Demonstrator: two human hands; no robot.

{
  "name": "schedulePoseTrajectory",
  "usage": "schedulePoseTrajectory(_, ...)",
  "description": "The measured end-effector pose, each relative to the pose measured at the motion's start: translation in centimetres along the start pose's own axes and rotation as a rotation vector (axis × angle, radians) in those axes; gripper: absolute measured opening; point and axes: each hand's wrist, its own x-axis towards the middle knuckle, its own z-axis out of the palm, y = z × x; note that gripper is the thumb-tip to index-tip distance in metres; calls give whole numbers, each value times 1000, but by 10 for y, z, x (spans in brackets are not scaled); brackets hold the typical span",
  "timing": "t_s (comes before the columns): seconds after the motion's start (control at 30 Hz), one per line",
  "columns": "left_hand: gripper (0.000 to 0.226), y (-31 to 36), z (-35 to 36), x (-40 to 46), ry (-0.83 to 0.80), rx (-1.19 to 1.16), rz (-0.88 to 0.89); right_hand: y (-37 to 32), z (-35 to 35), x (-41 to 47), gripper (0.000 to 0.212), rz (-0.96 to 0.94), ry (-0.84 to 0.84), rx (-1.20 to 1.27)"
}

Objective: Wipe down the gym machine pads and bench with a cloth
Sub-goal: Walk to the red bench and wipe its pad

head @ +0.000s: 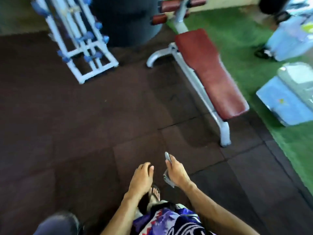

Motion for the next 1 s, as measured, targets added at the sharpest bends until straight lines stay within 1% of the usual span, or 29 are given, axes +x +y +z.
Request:
schedulePoseTrajectory(0.1,42,51,-8,53,-60,105,104,4,-44,26,41,74,119,125)
schedulePoseTrajectory(0.27,41,132,-16,143,-142,328,303,9,-102,79,37,171,302,327)
schedulePoseTrajectory(0.4,43,190,-35,223,-246,389,433,2,-145,135,34,272,414,471)
schedulePoseTrajectory(0.47,43,222,-47,266,-292,462,514,-5,-164,165,32,340,467,531)
schedulePoseTrajectory(0.57,43,273,-65,321,-331,556,615,-18,-191,203,35,397,558,629)
schedulePoseTrajectory(0.7,43,339,-73,384,-364,634,712,-19,-225,247,42,469,630,702)
schedulePoseTrajectory(0.8,42,385,-63,427,-367,676,809,-5,-251,281,40,486,702,732)
schedulePoseTrajectory(0.9,43,427,-42,472,-362,727,870,19,-279,319,41,521,748,754)
schedulePoseTrajectory(1.0,60,463,-11,517,-339,741,925,52,-307,360,41,532,777,761)
